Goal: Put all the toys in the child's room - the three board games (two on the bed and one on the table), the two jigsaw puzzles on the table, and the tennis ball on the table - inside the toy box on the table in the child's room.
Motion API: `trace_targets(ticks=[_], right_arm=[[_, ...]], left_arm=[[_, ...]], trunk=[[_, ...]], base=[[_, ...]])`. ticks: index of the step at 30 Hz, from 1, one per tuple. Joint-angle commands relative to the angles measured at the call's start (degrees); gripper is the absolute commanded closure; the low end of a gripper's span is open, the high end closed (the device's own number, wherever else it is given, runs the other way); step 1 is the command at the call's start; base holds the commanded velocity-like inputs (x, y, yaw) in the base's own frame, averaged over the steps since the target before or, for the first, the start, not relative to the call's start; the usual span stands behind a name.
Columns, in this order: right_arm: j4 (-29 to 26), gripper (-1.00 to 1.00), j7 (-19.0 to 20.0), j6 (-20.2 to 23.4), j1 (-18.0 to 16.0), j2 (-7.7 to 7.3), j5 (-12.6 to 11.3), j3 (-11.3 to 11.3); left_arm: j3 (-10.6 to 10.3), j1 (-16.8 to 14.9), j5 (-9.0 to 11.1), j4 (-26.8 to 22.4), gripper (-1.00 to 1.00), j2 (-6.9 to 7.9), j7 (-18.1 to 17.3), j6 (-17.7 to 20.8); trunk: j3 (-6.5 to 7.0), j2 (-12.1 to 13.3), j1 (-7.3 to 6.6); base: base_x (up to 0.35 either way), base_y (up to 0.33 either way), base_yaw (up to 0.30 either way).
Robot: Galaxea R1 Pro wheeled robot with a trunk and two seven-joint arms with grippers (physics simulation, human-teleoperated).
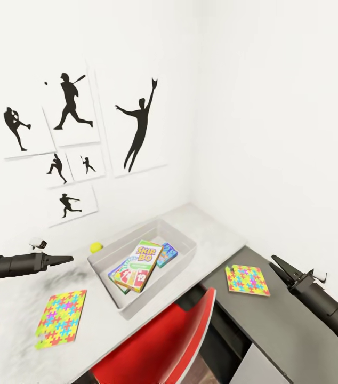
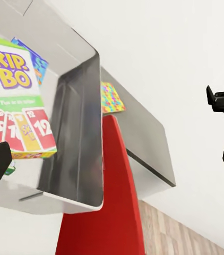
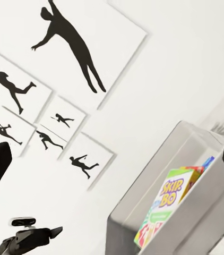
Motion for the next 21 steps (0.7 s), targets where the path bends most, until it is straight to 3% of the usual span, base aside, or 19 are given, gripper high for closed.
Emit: trace_targets(ticks=[1,8,21], right_arm=[[0.01,-1.0,0.08,0.3,-0.06,-0.03,-0.11,-0.05],[0.01,-1.0,0.06,0.3,-0.06,-0.01,-0.11,-0.05],[-0.05,-1.0,-0.09,0.22,-0.06,0.08,-0.02,-0.05]], left_arm=[[-0.37,-0.08,0.3,0.02,-1.0,0.05,-0.15,0.61],[-0.37,-0.08,0.3,0.03,-1.0,-0.05,-0.15,0.67],[-0.41,-0.08,0.3,0.01,-1.0,-0.16,-0.15,0.69]], trunk=[[-0.04,-0.13,0.03],[0.62,-0.13,0.03],[1.83,-0.13,0.03]], base=[[-0.089,-0.209,0.062],[-0.056,-0.168,0.078],[-0.004,-0.016,0.099]])
